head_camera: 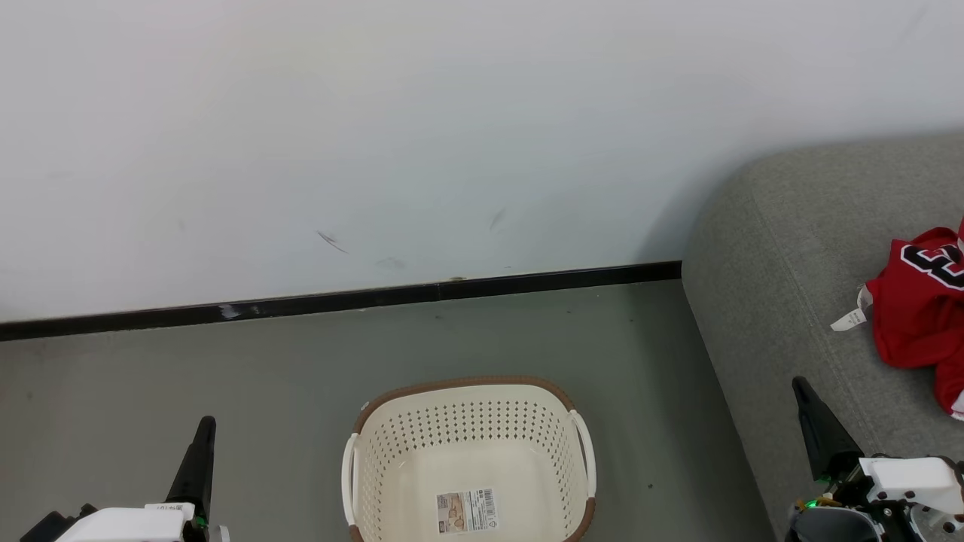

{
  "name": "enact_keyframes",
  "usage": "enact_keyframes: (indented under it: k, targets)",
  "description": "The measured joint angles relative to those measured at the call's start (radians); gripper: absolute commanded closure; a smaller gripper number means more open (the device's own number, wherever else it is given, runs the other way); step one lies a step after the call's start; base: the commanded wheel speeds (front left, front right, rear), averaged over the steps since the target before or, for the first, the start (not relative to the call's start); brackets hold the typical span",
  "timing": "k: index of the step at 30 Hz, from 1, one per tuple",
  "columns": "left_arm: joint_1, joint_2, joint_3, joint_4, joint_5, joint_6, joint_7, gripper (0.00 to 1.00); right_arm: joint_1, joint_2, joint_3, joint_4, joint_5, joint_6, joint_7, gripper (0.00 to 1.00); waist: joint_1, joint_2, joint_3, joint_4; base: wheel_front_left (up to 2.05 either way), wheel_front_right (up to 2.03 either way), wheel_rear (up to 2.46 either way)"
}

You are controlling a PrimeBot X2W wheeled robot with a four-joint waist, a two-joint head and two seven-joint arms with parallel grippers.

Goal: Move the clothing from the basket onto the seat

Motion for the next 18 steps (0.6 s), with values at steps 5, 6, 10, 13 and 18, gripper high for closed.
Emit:
enact_keyframes:
  k: [5, 6, 10, 13, 18]
  targets:
    - [0.0, 0.0, 0.0, 0.0, 0.0, 0.0, 0.0, 1.0, 0.0, 0.0, -0.001, 0.0, 0.0, 0.0, 0.0, 1.0, 0.0, 0.0, 0.0, 0.0, 0.0, 0.0, 0.0]
    - [0.0, 0.0, 0.0, 0.0, 0.0, 0.0, 0.0, 1.0, 0.0, 0.0, -0.001, 0.0, 0.0, 0.0, 0.0, 1.0, 0.0, 0.0, 0.0, 0.0, 0.0, 0.0, 0.0]
    - [0.0, 0.0, 0.0, 0.0, 0.0, 0.0, 0.0, 1.0, -0.001, 0.0, -0.002, 0.0, 0.0, 0.0, 0.001, 1.0, 0.0, 0.0, 0.0, 0.0, 0.0, 0.0, 0.0]
    - [0.0, 0.0, 0.0, 0.0, 0.0, 0.0, 0.0, 1.0, -0.004, 0.0, -0.003, 0.0, 0.0, 0.0, 0.001, 1.0, 0.0, 0.0, 0.0, 0.0, 0.0, 0.0, 0.0]
    - [0.0, 0.0, 0.0, 0.0, 0.0, 0.0, 0.0, 1.0, -0.004, 0.0, -0.004, 0.001, 0.0, 0.0, 0.001, 1.0, 0.0, 0.0, 0.0, 0.0, 0.0, 0.0, 0.0]
